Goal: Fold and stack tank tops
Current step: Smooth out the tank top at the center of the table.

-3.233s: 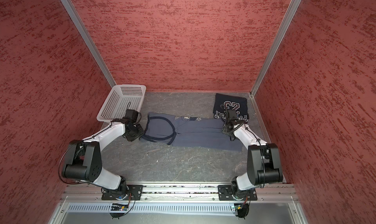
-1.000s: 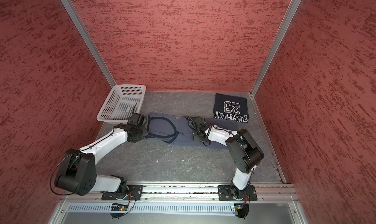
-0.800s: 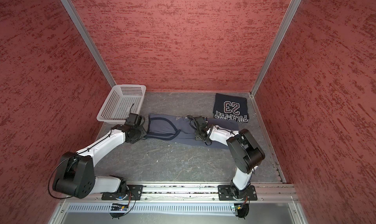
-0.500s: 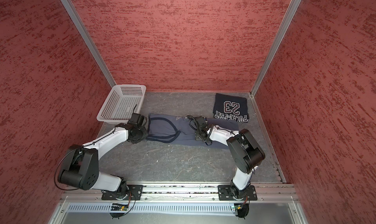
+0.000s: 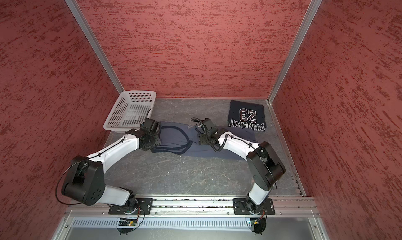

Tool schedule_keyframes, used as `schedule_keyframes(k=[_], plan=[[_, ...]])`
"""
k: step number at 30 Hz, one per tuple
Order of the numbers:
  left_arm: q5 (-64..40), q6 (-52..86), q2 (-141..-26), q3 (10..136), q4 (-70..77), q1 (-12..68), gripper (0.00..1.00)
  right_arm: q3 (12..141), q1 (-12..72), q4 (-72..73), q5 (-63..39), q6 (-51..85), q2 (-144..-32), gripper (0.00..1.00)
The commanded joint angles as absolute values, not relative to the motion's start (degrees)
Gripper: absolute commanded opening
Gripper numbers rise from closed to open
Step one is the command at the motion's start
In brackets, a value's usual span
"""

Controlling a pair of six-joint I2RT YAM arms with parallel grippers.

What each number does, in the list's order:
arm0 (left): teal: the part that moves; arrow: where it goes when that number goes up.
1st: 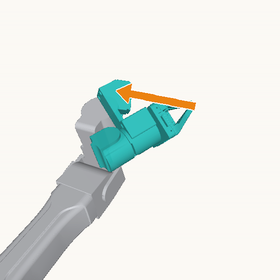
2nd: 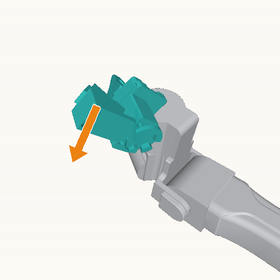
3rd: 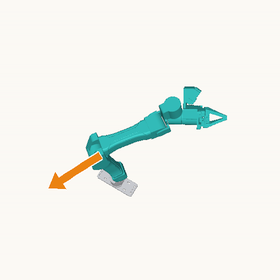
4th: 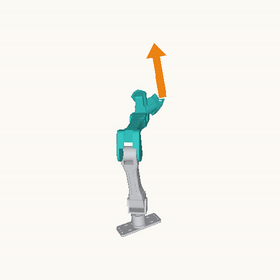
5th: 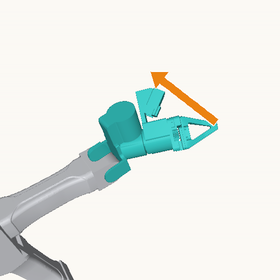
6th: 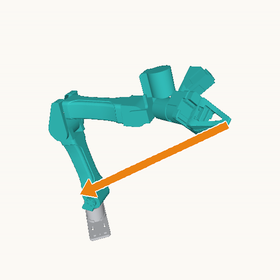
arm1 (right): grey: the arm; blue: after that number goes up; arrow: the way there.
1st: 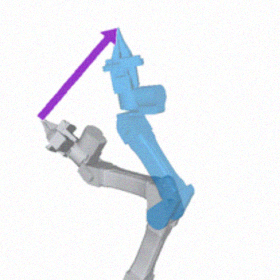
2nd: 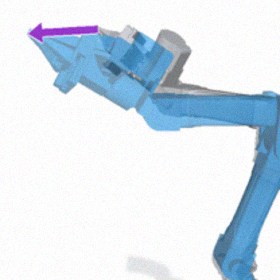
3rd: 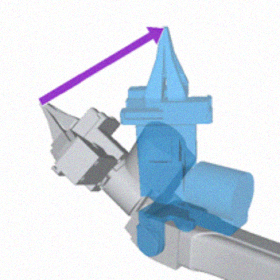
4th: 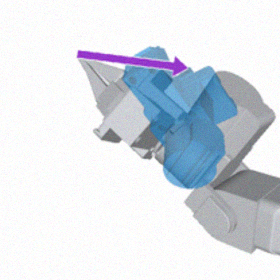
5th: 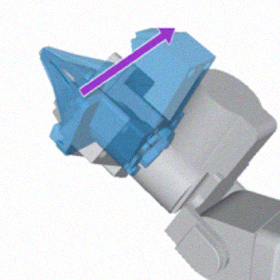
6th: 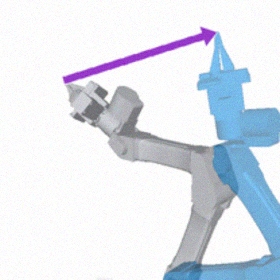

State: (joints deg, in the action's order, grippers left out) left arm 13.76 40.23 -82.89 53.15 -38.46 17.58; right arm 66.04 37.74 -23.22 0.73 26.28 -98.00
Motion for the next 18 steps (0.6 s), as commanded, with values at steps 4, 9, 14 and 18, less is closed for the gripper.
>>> schedule_keyframes(k=[4,9,14,18], plan=[[13.05,40.43,-83.76,50.73,-39.24,16.44,0.59,73.02,40.8,-21.9,-2.73,24.43,-104.44,0.78],[10.87,40.33,-84.19,48.96,-37.1,14.95,0.59,75.52,41.39,-22.14,-2.62,24.44,-108.27,0.72],[9.5,40.01,-86.18,49.15,-35.93,14.42,0.49,77.71,41.83,-22.94,-2.81,23.64,-111.3,0.55],[9.1,40.07,-86.2,49.46,-35.76,14.33,0.36,78.25,42.19,-23.09,-2.43,23.47,-111.44,0.36]])
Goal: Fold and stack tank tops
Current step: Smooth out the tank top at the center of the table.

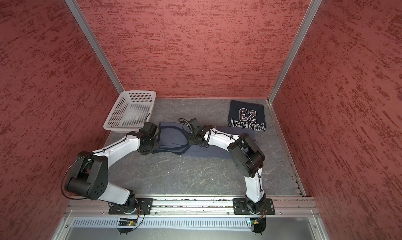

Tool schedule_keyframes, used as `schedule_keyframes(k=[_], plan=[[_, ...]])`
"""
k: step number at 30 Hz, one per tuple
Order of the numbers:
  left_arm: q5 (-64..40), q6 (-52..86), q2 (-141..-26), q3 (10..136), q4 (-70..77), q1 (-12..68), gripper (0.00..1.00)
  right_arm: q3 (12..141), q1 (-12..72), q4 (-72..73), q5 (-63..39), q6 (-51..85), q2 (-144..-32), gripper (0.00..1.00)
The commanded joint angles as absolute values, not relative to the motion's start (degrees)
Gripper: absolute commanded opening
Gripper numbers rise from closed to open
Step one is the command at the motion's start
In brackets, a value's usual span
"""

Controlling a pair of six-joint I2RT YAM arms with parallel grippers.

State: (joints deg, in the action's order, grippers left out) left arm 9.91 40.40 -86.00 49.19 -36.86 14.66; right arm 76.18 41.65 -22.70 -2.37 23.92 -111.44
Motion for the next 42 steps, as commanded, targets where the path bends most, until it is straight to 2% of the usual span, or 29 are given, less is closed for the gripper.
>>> schedule_keyframes(k=[1,3,7,12,19,26,31,37,40,42], plan=[[8.99,40.08,-85.88,49.43,-35.86,14.33,0.34,78.39,42.23,-23.34,-2.1,23.44,-111.34,0.31],[8.81,40.35,-85.03,49.32,-36.2,14.4,0.3,78.49,42.28,-23.62,-1.45,23.13,-111.06,0.23],[8.66,40.91,-82.84,48.81,-37.32,14.59,0.28,77.99,42.22,-23.32,-1.16,23.03,-110.37,0.15],[8.29,41.12,-81.27,47.99,-37.86,13.59,0.15,78.39,42.26,-23.25,-0.63,22.81,-110.42,0.09],[7.76,40.91,-78.85,47.65,-39.36,12.81,0.08,79.22,42.22,-23.55,1.38,22.17,-109.84,0.05],[5.33,40.53,-76.99,46.91,-39.16,10.54,0.09,80.55,42.14,-23.19,5.25,22.11,-109.54,0.0],[5.06,39.24,-81.41,49.38,-39.03,9.85,0.13,82.18,41.93,-22.06,5.44,21.62,-110.17,0.0],[4.58,38.29,-87.02,50.8,-37.54,8.77,0.2,83.6,41.88,-21.18,3.83,20.84,-114.99,0.0],[5.8,37.89,-88.11,51.27,-37.62,7.76,0.27,84.62,41.93,-21.79,4.05,20.83,-117.4,0.0],[6.47,37.57,-87.79,51.35,-37.43,7.48,0.31,84.92,41.86,-21.71,3.99,20.66,-118.25,0.04]])
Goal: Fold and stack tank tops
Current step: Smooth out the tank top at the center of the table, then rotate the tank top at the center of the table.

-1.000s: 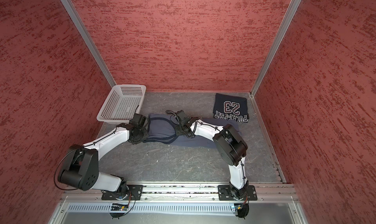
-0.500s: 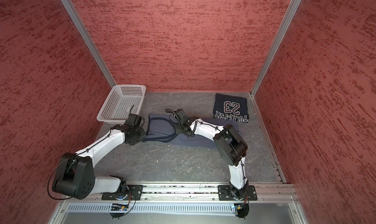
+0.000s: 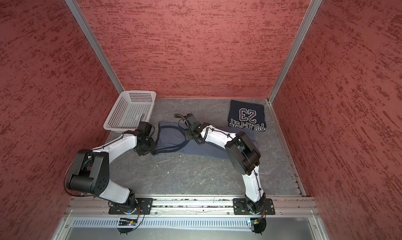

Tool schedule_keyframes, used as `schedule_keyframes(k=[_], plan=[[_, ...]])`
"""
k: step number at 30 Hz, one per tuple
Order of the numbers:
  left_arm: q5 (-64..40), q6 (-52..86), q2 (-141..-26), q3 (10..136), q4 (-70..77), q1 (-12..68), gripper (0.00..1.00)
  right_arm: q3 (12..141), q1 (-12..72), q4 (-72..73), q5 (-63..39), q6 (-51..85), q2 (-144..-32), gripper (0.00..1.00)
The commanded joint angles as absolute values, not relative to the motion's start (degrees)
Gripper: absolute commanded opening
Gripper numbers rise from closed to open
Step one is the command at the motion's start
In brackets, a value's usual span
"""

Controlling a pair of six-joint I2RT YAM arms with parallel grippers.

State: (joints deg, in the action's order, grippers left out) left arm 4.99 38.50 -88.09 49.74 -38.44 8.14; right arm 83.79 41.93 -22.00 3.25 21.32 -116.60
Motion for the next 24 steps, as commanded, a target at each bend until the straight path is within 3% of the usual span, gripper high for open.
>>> schedule_keyframes(k=[1,10,17,22,24], plan=[[6.8,37.48,-87.35,51.41,-37.51,7.52,0.34,85.26,41.92,-21.91,3.83,20.65,-118.59,0.07],[14.88,37.93,-76.54,52.86,-44.14,13.11,0.59,87.22,41.92,-24.79,5.34,19.69,-116.88,0.37],[11.78,39.86,-71.87,50.69,-44.35,21.99,0.6,85.56,41.03,-26.89,5.71,18.91,-112.37,0.65],[7.17,41.65,-80.59,53.5,-37.9,28.12,0.6,80.56,37.17,-26.68,4.85,18.76,-107.91,0.8],[6.21,42.26,-84.61,55.84,-37.11,28.73,0.6,78.52,34.86,-27.04,4.84,18.56,-106.24,0.81]])
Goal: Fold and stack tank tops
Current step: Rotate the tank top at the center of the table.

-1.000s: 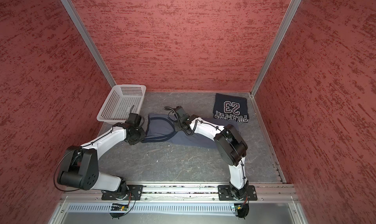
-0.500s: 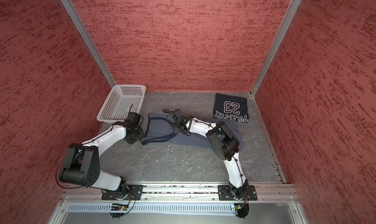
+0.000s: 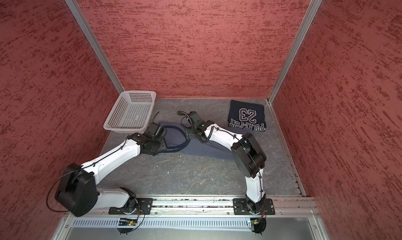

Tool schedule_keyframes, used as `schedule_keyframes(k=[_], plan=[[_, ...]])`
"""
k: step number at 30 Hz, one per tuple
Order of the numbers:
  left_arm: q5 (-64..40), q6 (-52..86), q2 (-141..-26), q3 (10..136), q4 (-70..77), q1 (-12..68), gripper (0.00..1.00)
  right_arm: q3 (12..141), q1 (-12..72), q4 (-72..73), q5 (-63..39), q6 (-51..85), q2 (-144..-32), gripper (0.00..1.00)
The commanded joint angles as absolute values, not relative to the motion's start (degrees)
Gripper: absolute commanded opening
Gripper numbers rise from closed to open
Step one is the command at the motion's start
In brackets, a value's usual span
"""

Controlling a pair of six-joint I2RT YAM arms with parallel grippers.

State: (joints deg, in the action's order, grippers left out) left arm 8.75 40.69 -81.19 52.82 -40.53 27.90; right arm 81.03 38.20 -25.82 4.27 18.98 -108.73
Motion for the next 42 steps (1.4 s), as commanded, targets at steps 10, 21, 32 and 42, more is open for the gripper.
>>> schedule_keyframes(k=[10,21,32,42], plan=[[4.82,41.12,-104.82,70.41,-36.86,30.69,0.6,70.46,17.8,-31.08,6.19,21.65,-104.64,0.81],[5.19,37.11,-114.97,75.56,-36.96,27.77,0.56,63.87,15.46,-32.86,7.49,25.98,-106.95,0.81],[0.32,24.02,-125.92,90.17,-35.32,24.7,0.56,44.18,19.69,-29.47,-4.54,38.07,-95.03,0.78],[2.59,16.89,-134.09,116.4,-47.29,23.96,0.65,42.32,35.92,-29.52,-10.81,50.94,-84.35,0.77]])
